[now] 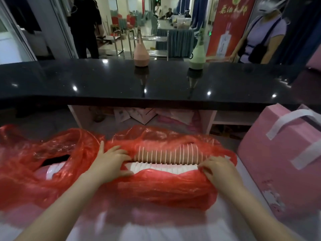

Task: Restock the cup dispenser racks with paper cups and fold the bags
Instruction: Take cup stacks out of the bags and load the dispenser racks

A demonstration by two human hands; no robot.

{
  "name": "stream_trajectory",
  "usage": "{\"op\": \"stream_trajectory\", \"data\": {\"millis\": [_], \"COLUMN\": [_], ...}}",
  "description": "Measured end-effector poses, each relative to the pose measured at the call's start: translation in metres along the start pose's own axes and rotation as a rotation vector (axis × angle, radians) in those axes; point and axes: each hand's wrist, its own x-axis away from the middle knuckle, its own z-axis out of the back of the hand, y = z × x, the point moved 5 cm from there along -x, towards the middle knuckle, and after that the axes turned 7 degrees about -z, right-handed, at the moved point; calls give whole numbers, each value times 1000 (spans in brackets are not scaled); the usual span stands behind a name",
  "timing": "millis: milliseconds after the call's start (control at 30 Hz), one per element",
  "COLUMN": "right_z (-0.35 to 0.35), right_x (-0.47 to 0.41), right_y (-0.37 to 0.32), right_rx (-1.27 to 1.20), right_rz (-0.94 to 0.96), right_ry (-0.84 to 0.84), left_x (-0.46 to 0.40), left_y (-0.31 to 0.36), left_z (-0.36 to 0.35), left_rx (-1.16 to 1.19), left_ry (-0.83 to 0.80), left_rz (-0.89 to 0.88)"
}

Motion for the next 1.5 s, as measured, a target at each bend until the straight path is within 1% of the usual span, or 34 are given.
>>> {"op": "stream_trajectory", "data": {"millis": [67,133,233,367,433,567,633,733,867,967,1067,1133,1167,1200,1233,1267,1300,1333,1367,1400,1467,1500], "right_z": [-2,-2,-5,-14,-14,-16,-20,-26,-38,-43,-56,-58,-56,-50,-40,-29,-19,-12,-9,-10,-14,-13], "right_x": [3,3,8,24,35,56,60,61,60,63,61,60,59,57,55,53,52,50,47,43,40,40], "right_y": [14,23,31,47,53,58,59,66,72,80,89,92,92,91,88,82,72,62,53,47,40,38], "right_rx": [-1,-5,-81,-154,-182,-259,-297,-331,-368,-432,-215,-149,-152,-171,-208,-239,-254,-241,-203,-148,-94,-99], "right_rz": [-25,-31,-23,0,-7,-15,-40,-98,-207,-293,-251,-281,-298,-308,-302,-254,-163,-49,55,117,140,136], "right_ry": [-3,-5,-39,-143,-80,284,355,342,188,182,95,46,69,136,240,349,427,449,423,377,339,367], "left_x": [4,6,8,15,18,24,27,28,25,23,15,10,6,3,0,-2,-4,-6,-8,-10,-16,-19], "left_y": [-11,-14,-13,-13,-11,-9,-5,11,35,40,42,43,43,42,42,43,44,46,49,52,57,61], "left_z": [-8,-12,-14,-18,-18,-7,1,12,26,37,39,36,34,32,29,27,26,24,24,23,23,23], "left_rx": [-20,-19,26,93,157,249,267,236,143,114,81,51,50,53,51,48,52,56,57,55,47,42], "left_ry": [-65,-92,-75,-39,25,229,334,451,596,660,567,463,415,373,343,327,317,309,303,296,276,263], "left_rz": [44,56,51,28,3,-33,-48,-101,-185,-196,-177,-156,-138,-124,-119,-122,-131,-144,-160,-174,-188,-188]}}
